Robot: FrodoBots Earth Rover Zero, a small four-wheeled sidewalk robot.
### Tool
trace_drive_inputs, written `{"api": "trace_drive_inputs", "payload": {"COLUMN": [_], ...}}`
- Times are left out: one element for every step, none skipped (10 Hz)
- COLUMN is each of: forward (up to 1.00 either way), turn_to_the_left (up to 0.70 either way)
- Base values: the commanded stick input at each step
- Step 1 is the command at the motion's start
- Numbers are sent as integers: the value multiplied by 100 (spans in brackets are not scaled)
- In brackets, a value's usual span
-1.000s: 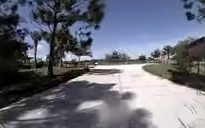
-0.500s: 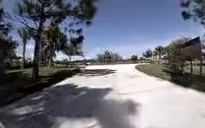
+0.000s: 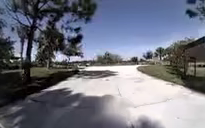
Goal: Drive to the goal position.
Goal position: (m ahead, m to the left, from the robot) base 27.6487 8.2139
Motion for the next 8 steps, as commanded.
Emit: {"api": "trace_drive_inputs", "payload": {"forward": [85,85,85,85,85,85,85,85], "turn_to_the_left": [0,0,0,0,0,0,0,0]}}
